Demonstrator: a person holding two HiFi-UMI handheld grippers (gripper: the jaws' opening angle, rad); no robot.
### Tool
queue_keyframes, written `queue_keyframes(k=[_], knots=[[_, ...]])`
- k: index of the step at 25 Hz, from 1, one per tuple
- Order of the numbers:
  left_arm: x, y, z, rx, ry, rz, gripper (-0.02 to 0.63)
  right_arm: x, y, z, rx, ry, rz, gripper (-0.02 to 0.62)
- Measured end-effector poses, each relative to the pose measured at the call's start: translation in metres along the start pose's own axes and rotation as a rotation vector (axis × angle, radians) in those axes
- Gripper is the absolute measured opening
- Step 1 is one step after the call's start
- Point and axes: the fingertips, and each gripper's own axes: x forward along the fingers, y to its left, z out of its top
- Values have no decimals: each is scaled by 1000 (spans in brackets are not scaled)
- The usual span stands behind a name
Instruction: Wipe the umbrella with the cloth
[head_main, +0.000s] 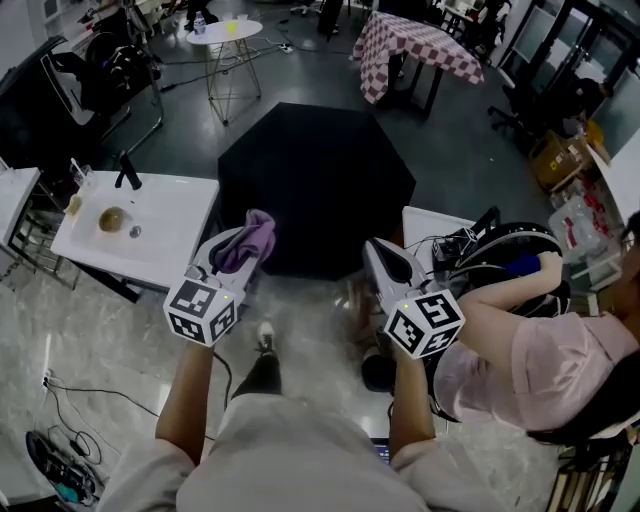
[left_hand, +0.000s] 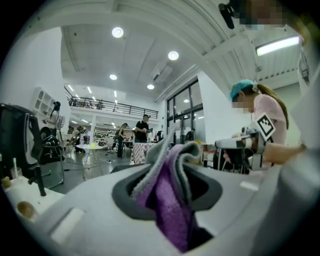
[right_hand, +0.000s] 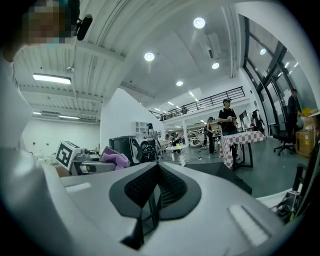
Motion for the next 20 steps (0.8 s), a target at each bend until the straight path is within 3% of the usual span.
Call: queue_keyframes(k=[10,20], knots=[[131,128,19,30,-10,-9,130,142,-97,28,-56,4,-62,3],[218,213,29,32,-3,-40,130,239,-165,38,-56,18,-131,3]])
